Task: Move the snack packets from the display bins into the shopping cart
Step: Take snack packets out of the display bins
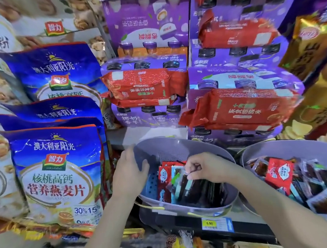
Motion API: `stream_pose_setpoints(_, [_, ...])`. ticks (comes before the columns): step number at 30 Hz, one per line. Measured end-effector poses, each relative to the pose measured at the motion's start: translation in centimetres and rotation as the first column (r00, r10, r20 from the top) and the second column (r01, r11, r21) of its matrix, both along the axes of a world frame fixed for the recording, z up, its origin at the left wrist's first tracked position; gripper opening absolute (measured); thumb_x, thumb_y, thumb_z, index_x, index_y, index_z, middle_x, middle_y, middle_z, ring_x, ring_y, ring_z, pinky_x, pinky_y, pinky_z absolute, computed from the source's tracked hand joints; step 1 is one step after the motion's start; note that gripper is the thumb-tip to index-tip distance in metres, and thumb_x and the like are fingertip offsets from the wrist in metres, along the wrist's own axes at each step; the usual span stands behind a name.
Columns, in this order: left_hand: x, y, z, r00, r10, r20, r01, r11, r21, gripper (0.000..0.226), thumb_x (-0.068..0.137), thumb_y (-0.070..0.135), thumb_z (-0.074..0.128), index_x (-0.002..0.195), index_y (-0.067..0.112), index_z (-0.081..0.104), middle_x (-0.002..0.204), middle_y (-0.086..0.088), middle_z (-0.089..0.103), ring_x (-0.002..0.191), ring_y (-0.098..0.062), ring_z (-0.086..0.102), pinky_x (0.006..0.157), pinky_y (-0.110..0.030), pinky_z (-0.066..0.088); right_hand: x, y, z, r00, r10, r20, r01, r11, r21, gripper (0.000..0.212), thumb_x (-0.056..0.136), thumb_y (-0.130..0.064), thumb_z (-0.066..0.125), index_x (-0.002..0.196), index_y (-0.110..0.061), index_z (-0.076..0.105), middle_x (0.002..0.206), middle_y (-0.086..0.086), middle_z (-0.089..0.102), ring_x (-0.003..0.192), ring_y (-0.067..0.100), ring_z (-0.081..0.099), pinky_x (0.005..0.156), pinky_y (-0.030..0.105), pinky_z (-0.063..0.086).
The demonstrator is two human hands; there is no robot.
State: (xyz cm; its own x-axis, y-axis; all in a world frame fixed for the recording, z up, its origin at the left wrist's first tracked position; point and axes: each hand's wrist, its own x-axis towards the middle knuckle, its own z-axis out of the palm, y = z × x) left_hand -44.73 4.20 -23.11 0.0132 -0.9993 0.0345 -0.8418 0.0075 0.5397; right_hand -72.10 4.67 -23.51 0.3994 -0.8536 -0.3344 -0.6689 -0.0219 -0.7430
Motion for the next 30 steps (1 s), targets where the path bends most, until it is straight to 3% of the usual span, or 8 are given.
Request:
stream_pose_setpoints(6, [-1.7, 0.9, 2.5, 0.977, -0.202, -0.065, 0.179, 0.948, -0.262, 0.057, 0.099, 0.045, 0.063, 0.147, 0.015, 0.054, 0.143, 0.003, 0.057, 0.136, -0.013, 0.046, 0.113, -0.028, 0.034, -0.7, -0.3, 2.0, 0.972, -0.08, 0.221, 0.097, 0.993, -0.066, 0.013, 0.083, -0.027, 0.083, 0.086, -0.032, 0.072, 0.083, -0.001, 0.072, 0.075, 0.007, 0.066, 0.076, 0.026, 0.052])
stream_pose_setpoints(11, [-4.6, 1.4, 3.8, 0.862, -0.3, -0.409, 0.417, 0.878, 0.235, 0.083, 0.073, 0.08, 0.072, 0.145, 0.049, 0.045, 0.133, 0.039, 0.058, 0.124, 0.023, 0.049, 0.097, -0.007, 0.04, -0.4, -0.6, 3.9, 0.913, -0.127, 0.387, 0.156, 0.987, -0.044, 0.01, 0.083, -0.025, 0.082, 0.087, -0.027, 0.073, 0.082, 0.003, 0.071, 0.073, 0.011, 0.062, 0.071, 0.033, 0.054])
stream_pose_setpoints(14, [-5.2, 1.0, 3.1, 0.841, -0.255, -0.477, 0.453, 0.814, 0.364, 0.065, 0.074, 0.061, 0.085, 0.132, 0.045, 0.059, 0.111, 0.029, 0.074, 0.103, 0.01, 0.069, 0.091, -0.026, 0.057, -0.1, -0.5, 4.3, 0.877, -0.149, 0.457, 0.173, 0.985, -0.01, 0.011, 0.083, -0.023, 0.082, 0.088, -0.025, 0.073, 0.09, 0.011, 0.075, 0.078, 0.013, 0.063, 0.076, 0.026, 0.05])
stream_pose_setpoints(18, [-5.0, 0.9, 2.8, 0.803, -0.206, -0.56, 0.484, 0.774, 0.409, 0.038, 0.083, 0.042, 0.086, 0.119, 0.041, 0.073, 0.106, 0.011, 0.081, 0.098, -0.01, 0.077, 0.087, -0.042, 0.065, 0.3, -0.3, 3.9, 0.896, -0.205, 0.395, 0.216, 0.976, 0.017, 0.01, 0.084, -0.032, 0.082, 0.089, -0.033, 0.073, 0.094, 0.002, 0.078, 0.059, 0.015, 0.06, 0.057, 0.031, 0.051])
stream_pose_setpoints(21, [-4.9, 1.0, 2.5, 0.775, -0.085, -0.626, 0.442, 0.78, 0.442, 0.047, 0.078, 0.037, 0.092, 0.119, 0.038, 0.071, 0.11, 0.005, 0.081, 0.103, -0.015, 0.077, 0.09, -0.043, 0.064, 0.6, -0.1, 3.8, 0.892, -0.249, 0.378, 0.257, 0.966, 0.029, 0.025, 0.076, -0.054, 0.079, 0.094, -0.037, 0.075, 0.097, -0.009, 0.077, 0.044, 0.006, 0.055, 0.046, 0.02, 0.044])
stream_pose_setpoints(24, [-5.2, 1.0, 2.0, 0.76, 0.062, -0.647, 0.355, 0.794, 0.493, 0.075, 0.06, 0.041, 0.099, 0.124, 0.025, 0.062, 0.111, 0.002, 0.08, 0.106, -0.019, 0.077, 0.094, -0.044, 0.062, 0.5, -0.3, 4.0, 0.896, -0.263, 0.358, 0.262, 0.964, 0.053, 0.023, 0.078, -0.054, 0.078, 0.097, -0.041, 0.077, 0.1, -0.016, 0.077, 0.062, 0.011, 0.068, 0.065, 0.032, 0.056])
stream_pose_setpoints(26, [-5.3, 1.0, 1.8, 0.719, 0.121, -0.684, 0.342, 0.796, 0.499, 0.071, 0.066, 0.028, 0.1, 0.126, 0.023, 0.062, 0.11, 0.002, 0.081, 0.102, -0.017, 0.078, 0.084, -0.034, 0.063, 0.1, -0.6, 3.9, 0.898, -0.244, 0.366, 0.245, 0.968, 0.045, 0.011, 0.088, -0.041, 0.078, 0.099, -0.041, 0.078, 0.104, -0.019, 0.077, 0.089, 0.004, 0.074, 0.088, 0.031, 0.057])
stream_pose_setpoints(30, [-4.6, 0.5, 1.7, 0.65, 0.222, -0.727, 0.294, 0.808, 0.51, 0.046, 0.08, 0.009, 0.091, 0.121, 0.015, 0.071, 0.108, -0.004, 0.082, 0.099, -0.02, 0.079, 0.078, -0.027, 0.061, -1.5, -0.7, 3.7, 0.904, -0.28, 0.322, 0.251, 0.959, 0.129, 0.011, 0.094, -0.029, 0.074, 0.105, -0.028, 0.075, 0.092, 0.003, 0.079, 0.075, 0.015, 0.074, 0.072, 0.027, 0.06])
